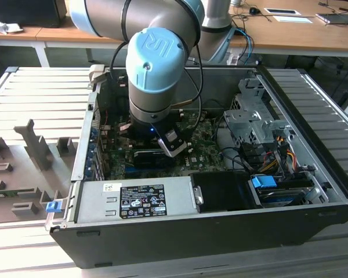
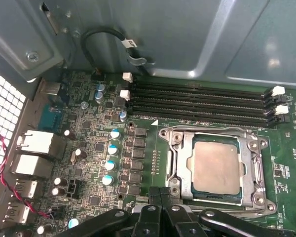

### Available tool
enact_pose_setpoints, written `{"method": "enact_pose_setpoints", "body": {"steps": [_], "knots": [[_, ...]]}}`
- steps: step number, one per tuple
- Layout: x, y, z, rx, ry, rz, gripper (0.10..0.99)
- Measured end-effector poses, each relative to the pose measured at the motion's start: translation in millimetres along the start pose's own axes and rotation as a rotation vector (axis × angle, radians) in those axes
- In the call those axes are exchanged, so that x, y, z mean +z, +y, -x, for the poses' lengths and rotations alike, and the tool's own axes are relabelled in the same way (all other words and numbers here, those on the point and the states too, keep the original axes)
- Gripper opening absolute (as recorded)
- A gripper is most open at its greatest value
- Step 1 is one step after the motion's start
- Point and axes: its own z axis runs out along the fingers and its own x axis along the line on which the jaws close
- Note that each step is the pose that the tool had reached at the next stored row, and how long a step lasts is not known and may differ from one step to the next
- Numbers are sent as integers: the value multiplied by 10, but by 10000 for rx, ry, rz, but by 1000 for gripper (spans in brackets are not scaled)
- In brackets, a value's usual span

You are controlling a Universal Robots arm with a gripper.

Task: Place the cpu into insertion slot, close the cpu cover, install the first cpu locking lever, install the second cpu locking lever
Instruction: 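Install the second cpu locking lever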

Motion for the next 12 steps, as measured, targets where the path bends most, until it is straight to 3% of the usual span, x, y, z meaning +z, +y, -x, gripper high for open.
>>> {"method": "enact_pose_setpoints", "body": {"steps": [9,12], "knots": [[-218,92,0,15,6,-14,106],[-219,93,0,14,5,-12,106]]}}
